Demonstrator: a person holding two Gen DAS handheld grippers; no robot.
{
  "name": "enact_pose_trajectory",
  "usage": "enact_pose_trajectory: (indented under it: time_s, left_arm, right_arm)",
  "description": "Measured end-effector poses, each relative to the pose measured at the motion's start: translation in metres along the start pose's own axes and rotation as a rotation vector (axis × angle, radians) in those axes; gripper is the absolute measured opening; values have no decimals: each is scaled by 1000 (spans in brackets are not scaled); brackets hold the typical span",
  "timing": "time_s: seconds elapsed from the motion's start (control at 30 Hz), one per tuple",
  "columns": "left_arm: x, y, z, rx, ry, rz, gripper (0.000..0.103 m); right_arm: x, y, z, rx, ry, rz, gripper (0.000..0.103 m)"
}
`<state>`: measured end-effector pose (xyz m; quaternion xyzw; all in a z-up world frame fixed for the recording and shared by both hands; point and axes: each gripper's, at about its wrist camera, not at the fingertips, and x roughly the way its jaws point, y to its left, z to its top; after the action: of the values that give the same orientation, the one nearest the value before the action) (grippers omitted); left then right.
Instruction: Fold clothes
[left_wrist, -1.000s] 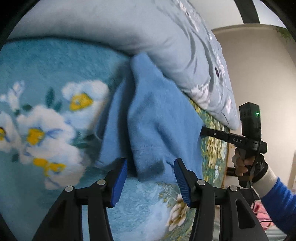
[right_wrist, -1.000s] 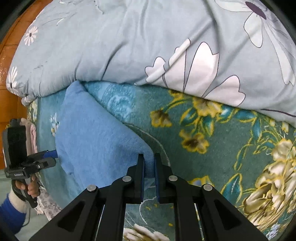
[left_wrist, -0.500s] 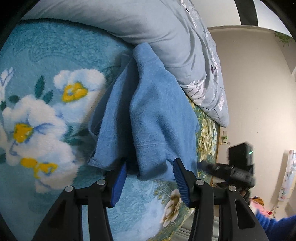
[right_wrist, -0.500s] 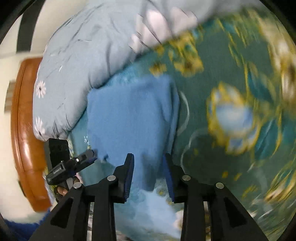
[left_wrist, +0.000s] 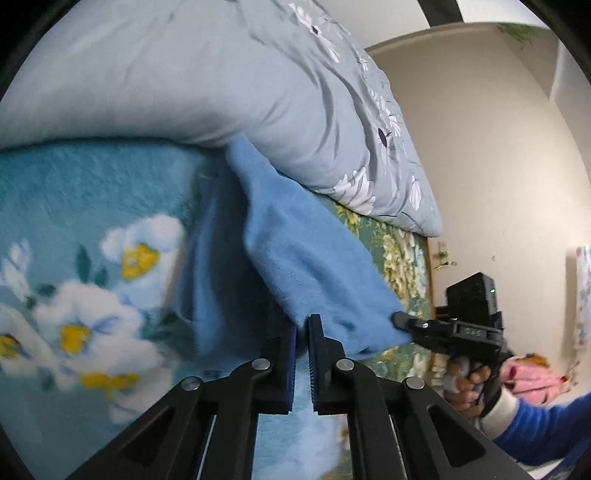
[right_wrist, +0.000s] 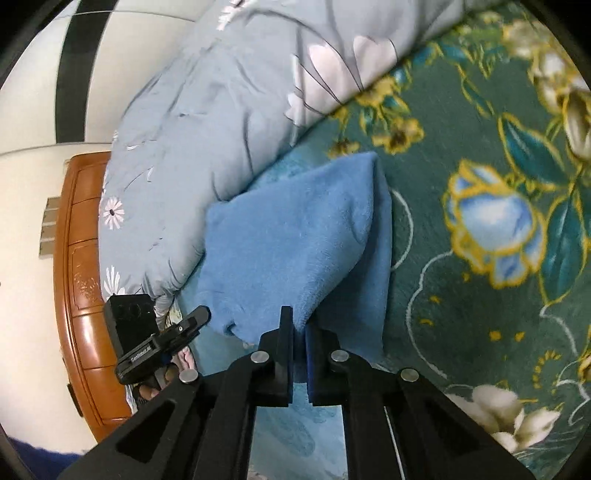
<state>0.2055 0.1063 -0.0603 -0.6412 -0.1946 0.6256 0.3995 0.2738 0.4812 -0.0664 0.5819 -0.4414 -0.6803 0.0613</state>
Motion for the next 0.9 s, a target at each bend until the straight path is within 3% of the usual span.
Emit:
enact_pose_trajectory:
  time_s: [0.1, 0.23, 0.3, 0.37, 0.43, 0.5, 0.67, 0.8, 0.87, 0.9]
  left_arm:
    - [4, 16, -9, -23, 26, 58, 4]
    - [5, 29, -20, -95, 30, 42, 3]
    - [1, 30, -22, -132, 11, 17, 12]
    - [-1, 29, -20, -150, -7, 3, 28]
    - [0, 25, -16, -155, -14, -18, 52]
    - [3, 21, -13, -157, -17, -36, 55]
    - [28, 18, -14, -160, 47, -12, 56]
    - [28, 12, -16, -169, 17, -32, 52]
    - [26, 7, -16, -155, 2, -37, 34]
    - [25, 5, -15, -147, 1, -37, 19]
  right_arm:
    - [13, -12, -5, 33, 21, -29, 5]
    - [30, -27, -10, 93, 42, -56, 5]
    - [29, -25, -9, 89, 37, -51, 5]
    - [31, -25, -7, 86, 40, -50, 5]
    - [36, -25, -5, 84, 48, -52, 5]
    - [40, -26, -3, 82, 55, -54, 5]
    - [40, -26, -4, 98, 50, -48, 5]
    - [39, -26, -3, 107, 49, -44, 5]
    - [43, -21, -1, 103, 49, -42, 5]
    - [43, -18, -1, 102, 47, -39, 5]
